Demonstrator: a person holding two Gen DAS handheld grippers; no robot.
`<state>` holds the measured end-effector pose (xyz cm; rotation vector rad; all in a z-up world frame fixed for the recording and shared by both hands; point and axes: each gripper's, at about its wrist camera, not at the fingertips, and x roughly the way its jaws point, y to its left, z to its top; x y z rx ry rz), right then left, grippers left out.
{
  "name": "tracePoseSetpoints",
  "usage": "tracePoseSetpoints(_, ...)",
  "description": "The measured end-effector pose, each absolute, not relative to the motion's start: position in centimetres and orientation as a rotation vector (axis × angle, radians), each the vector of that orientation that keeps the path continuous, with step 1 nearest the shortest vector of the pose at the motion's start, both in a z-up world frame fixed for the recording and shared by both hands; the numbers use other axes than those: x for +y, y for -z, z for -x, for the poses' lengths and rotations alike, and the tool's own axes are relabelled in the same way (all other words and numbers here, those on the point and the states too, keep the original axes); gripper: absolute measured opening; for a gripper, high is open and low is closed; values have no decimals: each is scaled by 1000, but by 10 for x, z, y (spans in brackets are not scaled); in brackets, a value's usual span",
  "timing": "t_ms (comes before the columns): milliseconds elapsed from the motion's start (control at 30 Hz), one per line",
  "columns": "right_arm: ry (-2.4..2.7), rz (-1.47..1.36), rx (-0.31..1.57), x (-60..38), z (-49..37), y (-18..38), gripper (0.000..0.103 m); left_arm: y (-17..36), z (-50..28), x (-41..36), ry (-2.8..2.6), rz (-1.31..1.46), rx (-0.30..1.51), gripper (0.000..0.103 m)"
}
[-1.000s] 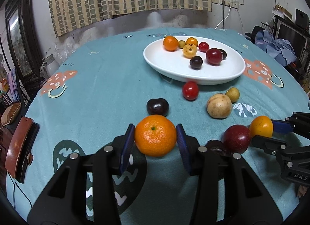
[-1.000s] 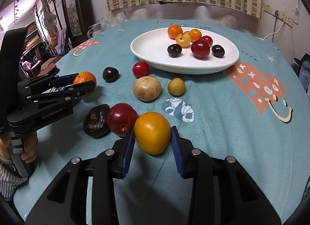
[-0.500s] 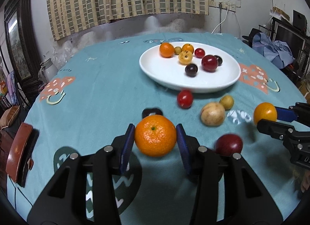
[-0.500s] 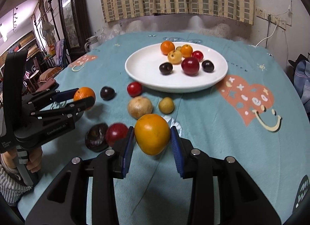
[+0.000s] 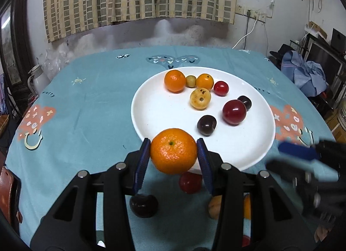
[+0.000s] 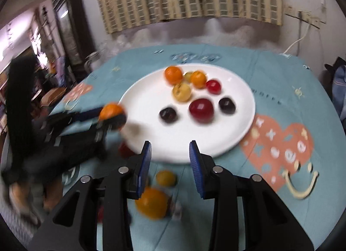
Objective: Organize fruits
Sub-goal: 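Carry both fruits onto the white plate and open both tools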
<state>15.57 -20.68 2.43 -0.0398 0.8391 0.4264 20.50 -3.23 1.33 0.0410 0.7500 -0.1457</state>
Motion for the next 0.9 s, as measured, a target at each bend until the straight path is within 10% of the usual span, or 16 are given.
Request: tracePoseSetpoints(900,-324,-7,832,-205,-213,-27,38,-15,-226,-50,150,-81,751,47)
